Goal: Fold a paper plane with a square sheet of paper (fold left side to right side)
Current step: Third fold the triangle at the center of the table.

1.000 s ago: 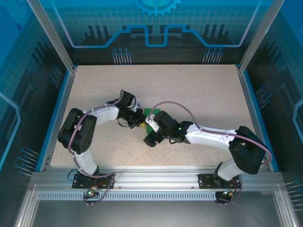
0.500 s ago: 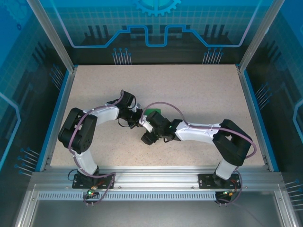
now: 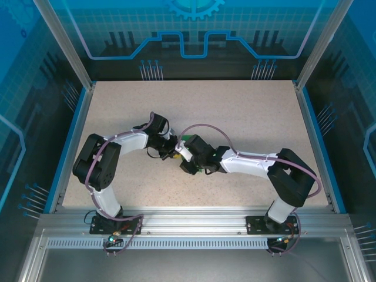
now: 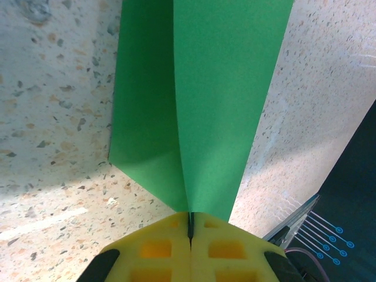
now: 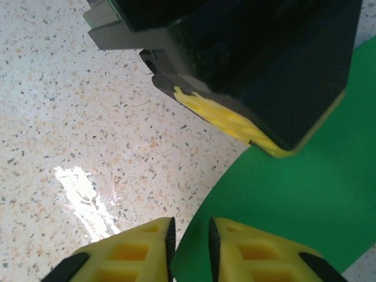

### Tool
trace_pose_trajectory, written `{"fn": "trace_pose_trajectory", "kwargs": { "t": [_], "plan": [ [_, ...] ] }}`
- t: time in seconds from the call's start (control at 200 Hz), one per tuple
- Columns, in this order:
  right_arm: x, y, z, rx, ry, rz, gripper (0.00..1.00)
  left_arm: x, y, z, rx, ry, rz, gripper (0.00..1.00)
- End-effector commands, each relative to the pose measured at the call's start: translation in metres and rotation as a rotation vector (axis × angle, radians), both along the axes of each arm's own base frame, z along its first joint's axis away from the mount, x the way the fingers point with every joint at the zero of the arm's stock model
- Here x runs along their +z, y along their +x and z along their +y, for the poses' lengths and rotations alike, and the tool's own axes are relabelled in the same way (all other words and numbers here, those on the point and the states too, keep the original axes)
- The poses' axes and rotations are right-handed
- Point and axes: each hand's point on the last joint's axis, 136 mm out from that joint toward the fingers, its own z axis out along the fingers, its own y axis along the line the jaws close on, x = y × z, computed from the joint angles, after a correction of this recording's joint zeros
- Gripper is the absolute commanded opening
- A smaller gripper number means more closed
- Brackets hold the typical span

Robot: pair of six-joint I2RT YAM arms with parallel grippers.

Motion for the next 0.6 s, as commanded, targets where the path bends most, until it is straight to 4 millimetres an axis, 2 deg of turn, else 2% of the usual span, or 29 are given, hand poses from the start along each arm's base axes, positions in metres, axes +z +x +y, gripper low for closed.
{"fn": "trace_pose_trajectory", "kwargs": {
  "t": [0.0,0.205,0.355,0.4,0.55,0.595],
  "plan": [
    [0.004,-0.006,-0.005,0.003,0.022,0.032,0.18,-0.002,-0.003,-0.004,-0.016,-0.006,0.03,0.0],
    [-0.001,-0.008,-0.006,0.0,0.021,0.063,0.0,-0.001,-0.003,-0.003,-0.024,0.004,0.021,0.02],
    [-0.004,-0.008,-0.007,-0.01,0.039,0.09,0.0,0.007,-0.003,0.001,-0.038,0.033,-0.009,0.08],
    [-0.005,-0.008,-0.008,-0.017,0.049,0.102,0.0,0.011,-0.001,0.003,-0.045,0.042,-0.026,0.12],
    [-0.008,-0.009,-0.009,-0.041,0.096,0.158,0.0,0.026,0.003,0.019,-0.038,0.08,-0.075,0.39],
    [-0.009,-0.009,-0.009,-0.048,0.108,0.172,0.0,0.03,0.006,0.025,-0.03,0.084,-0.088,0.43]
  ]
}}
